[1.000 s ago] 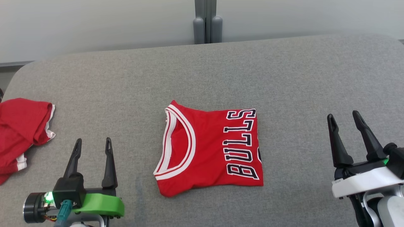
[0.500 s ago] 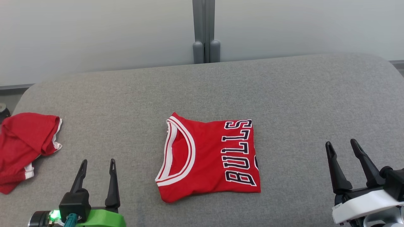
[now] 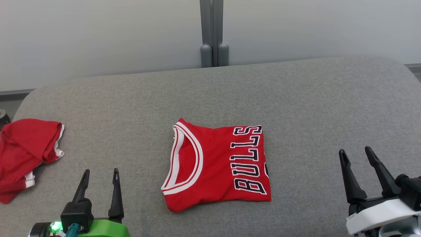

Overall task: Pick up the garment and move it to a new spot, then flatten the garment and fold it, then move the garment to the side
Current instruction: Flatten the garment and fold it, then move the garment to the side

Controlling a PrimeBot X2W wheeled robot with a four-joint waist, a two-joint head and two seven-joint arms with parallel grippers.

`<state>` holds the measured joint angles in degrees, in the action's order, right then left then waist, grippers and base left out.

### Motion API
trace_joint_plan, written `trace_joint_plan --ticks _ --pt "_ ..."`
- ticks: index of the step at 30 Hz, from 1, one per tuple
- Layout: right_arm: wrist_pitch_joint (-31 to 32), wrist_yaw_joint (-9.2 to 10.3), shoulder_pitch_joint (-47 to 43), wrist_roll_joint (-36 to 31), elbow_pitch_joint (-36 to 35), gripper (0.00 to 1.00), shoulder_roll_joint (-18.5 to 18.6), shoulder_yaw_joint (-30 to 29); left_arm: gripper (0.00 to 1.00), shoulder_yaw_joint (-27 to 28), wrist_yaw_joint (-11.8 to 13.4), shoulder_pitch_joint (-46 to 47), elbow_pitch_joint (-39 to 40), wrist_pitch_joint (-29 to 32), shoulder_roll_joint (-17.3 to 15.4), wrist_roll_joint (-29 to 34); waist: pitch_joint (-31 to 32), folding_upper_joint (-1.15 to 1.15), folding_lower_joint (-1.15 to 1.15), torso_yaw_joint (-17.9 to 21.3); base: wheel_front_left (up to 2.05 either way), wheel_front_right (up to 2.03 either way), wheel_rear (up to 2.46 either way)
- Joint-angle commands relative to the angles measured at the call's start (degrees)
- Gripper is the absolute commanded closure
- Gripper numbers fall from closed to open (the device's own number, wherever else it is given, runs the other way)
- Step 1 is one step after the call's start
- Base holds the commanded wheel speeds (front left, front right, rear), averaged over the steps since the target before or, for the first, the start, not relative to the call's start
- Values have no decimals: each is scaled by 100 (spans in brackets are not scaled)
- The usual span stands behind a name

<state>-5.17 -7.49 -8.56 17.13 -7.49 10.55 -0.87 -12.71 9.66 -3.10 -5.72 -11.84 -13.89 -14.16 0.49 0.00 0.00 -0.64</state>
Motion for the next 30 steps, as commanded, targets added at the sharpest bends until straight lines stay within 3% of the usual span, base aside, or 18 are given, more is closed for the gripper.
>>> trace_joint_plan --ticks 1,9,17,24,30 --pt "2 1 -34 -31 -27 0 -3 -15 0 12 16 -22 -14 -13 -51 -39 -5 0 0 -1 0 0 0" --pt "33 1 -9 -44 -37 0 31 -68 0 -30 16 81 -25 -41 -40 -72 -51 0 0 -64 0 0 0" --pt "106 1 337 19 109 0 224 -21 0 -119 -75 621 55 -175 23 25 -706 0 0 -370 0 0 0" --pt "40 1 1012 195 932 0 410 562 0 -259 -190 1207 -47 -297 223 125 -1454 0 0 -805 0 0 0" --pt "-146 2 1626 493 1927 0 384 1359 0 -246 -239 1448 -178 -342 358 155 -1700 0 0 -1008 0 0 0"
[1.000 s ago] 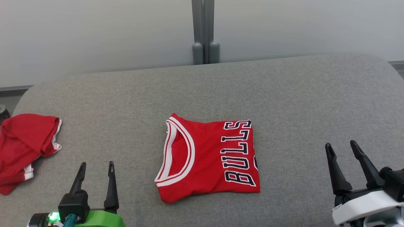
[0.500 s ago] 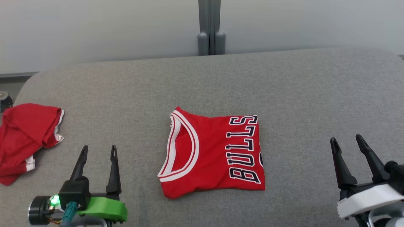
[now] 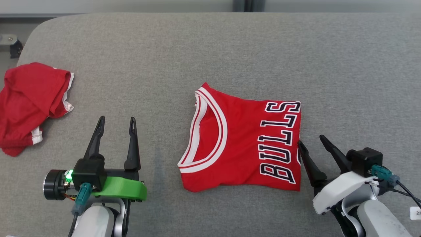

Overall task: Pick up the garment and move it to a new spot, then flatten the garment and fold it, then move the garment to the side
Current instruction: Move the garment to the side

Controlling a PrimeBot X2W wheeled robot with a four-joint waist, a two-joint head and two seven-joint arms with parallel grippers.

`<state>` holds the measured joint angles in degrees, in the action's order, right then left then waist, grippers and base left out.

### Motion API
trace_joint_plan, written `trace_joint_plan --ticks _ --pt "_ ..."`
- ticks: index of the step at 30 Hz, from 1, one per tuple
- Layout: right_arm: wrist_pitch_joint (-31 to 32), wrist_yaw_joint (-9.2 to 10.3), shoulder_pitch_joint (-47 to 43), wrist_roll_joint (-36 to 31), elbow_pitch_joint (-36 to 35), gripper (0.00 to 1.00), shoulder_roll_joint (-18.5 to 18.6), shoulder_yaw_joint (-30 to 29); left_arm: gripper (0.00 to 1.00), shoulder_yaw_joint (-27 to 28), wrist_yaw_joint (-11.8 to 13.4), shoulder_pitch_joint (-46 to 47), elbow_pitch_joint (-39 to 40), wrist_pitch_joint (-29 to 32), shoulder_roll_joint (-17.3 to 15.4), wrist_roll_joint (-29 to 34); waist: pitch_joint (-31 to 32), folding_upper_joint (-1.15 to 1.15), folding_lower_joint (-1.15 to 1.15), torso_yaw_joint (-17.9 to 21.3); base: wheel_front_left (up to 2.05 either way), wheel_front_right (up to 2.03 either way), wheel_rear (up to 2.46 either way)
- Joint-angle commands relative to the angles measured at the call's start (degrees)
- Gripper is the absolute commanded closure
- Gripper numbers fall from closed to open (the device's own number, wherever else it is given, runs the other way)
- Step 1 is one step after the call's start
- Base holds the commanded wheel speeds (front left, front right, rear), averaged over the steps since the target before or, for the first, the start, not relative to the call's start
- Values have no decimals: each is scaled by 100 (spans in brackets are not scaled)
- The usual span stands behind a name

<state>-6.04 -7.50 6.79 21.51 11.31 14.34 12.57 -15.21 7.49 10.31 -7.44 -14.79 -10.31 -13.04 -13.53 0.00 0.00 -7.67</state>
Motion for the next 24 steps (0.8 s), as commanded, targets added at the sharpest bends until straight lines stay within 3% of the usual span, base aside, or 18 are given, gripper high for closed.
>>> trace_joint_plan --ticks 1,6,7,8,9,24 --pt "-76 3 183 111 194 0 -13 94 0 16 -26 131 -21 -47 14 49 -309 0 0 -319 0 0 0" --pt "-145 2 559 449 893 0 -60 477 0 92 -57 169 40 -43 97 125 -330 0 0 -358 0 0 0" --pt "-156 2 606 509 981 18 -52 539 0 104 -70 166 51 -43 105 140 -331 0 0 -355 0 0 0" --pt "-179 3 647 554 1077 62 -38 604 0 122 -82 153 63 -44 110 148 -331 0 0 -344 0 0 0" --pt "-252 3 680 666 1203 100 -16 668 0 155 -91 120 85 -44 123 185 -321 0 0 -303 0 0 0" --pt "-659 8 1048 1024 1385 100 438 1150 0 319 -135 -161 472 -39 -38 450 -283 0 0 1078 0 0 0"
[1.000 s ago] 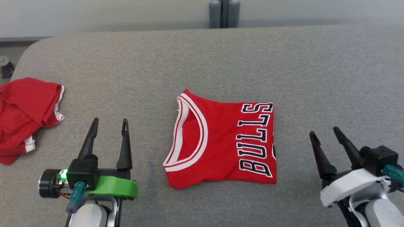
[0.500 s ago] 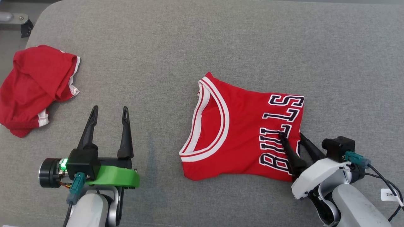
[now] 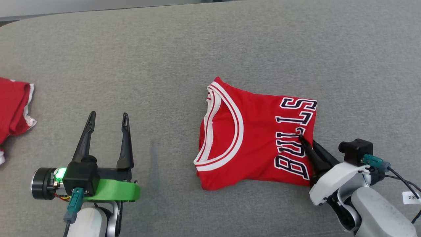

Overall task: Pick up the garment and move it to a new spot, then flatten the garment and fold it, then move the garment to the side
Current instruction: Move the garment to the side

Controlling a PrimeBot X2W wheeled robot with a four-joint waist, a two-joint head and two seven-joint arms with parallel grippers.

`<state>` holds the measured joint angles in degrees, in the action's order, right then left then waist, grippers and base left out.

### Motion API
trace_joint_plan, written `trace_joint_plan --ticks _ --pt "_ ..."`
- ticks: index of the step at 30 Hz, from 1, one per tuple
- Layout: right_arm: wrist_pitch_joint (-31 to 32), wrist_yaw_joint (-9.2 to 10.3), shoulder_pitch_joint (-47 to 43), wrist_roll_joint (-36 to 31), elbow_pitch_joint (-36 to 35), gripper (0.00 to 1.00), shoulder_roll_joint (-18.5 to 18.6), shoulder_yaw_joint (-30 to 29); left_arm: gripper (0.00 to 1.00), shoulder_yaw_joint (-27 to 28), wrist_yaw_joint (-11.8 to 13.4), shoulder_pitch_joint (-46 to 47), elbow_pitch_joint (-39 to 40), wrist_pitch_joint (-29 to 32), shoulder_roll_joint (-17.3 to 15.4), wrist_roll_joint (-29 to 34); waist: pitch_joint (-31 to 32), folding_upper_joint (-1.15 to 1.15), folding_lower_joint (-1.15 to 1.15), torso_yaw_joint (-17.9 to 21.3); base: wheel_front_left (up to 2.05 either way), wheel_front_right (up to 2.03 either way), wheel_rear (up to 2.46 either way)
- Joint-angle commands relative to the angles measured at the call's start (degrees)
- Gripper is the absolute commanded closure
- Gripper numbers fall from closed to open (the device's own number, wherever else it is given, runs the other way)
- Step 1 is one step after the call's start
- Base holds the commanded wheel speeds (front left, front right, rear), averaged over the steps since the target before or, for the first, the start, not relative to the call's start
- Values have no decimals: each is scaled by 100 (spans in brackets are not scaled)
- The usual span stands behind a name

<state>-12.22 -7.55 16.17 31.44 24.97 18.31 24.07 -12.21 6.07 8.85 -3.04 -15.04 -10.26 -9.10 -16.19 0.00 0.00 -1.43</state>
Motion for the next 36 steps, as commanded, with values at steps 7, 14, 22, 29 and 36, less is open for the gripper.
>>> trace_joint_plan --ticks 7,14,22,29,36 --pt "-128 13 926 232 300 100 299 -24 0 -5 -6 261 213 -16 -56 115 -435 0 0 716 0 0 0" --pt "-188 13 2227 418 1037 100 933 -214 0 -195 -131 744 449 16 -83 250 -1203 0 0 581 0 0 0" --pt "-264 12 3302 616 2060 100 1931 -847 0 -511 -266 1410 626 34 42 425 -2004 0 0 306 0 0 0" --pt "-303 12 3689 267 2765 100 2583 -1500 0 -687 -316 1701 711 4 124 490 -2304 0 0 119 0 0 0" --pt "-296 12 3622 -489 2738 0 2399 -2381 0 -711 -287 1739 692 -16 103 504 -2274 0 0 175 0 0 0"
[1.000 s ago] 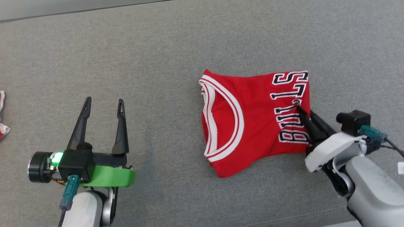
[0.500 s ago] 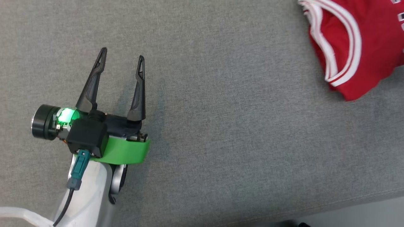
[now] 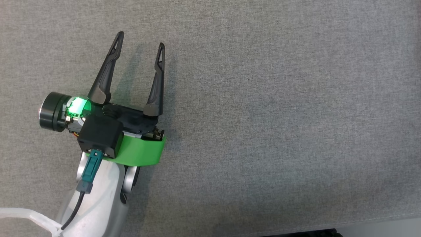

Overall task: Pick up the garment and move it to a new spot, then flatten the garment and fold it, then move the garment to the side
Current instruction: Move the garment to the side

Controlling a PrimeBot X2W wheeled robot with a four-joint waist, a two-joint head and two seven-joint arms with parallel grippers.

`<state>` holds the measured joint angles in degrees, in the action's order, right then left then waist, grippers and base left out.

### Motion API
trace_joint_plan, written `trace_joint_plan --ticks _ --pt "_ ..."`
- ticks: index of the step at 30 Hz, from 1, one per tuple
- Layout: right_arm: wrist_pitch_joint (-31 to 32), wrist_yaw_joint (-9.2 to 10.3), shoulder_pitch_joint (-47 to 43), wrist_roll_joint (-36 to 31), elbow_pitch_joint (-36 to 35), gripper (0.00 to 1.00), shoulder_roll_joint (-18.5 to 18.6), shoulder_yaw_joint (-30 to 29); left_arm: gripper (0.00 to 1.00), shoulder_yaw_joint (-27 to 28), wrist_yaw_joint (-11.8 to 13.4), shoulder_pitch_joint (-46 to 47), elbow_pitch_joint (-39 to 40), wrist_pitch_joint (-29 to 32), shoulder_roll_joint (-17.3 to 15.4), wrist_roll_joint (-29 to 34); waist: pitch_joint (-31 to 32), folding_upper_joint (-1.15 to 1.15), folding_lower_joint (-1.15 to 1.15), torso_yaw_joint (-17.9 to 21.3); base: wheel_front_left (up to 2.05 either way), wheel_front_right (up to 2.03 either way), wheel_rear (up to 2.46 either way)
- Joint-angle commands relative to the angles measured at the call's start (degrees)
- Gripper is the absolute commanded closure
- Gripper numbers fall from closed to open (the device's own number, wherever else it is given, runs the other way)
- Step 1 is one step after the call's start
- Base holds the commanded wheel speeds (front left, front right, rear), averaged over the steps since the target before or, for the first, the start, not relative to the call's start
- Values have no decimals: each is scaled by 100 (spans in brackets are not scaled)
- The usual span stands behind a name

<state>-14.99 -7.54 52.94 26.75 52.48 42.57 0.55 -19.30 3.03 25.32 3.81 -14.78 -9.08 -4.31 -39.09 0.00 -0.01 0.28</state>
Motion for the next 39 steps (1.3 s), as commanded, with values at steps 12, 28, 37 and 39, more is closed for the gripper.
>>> trace_joint_plan --ticks 12,28,37,39 --pt "-16 11 -1997 -886 -2070 0 -1501 -1630 0 167 161 -506 -375 -43 -112 -168 1069 0 1 244 0 0 0" --pt "-18 11 -4707 -1338 -4776 0 -3330 -975 0 506 498 -1723 -603 -41 -153 -564 2490 0 1 297 0 0 0" --pt "34 11 -5339 -1515 -5189 0 -3540 -524 0 601 607 -2118 -855 -40 -194 -727 3030 0 1 -24 0 0 0" --pt "71 10 -5422 -1535 -5222 0 -3533 -455 0 626 612 -2213 -931 -40 -190 -770 3161 0 1 -131 0 0 0"
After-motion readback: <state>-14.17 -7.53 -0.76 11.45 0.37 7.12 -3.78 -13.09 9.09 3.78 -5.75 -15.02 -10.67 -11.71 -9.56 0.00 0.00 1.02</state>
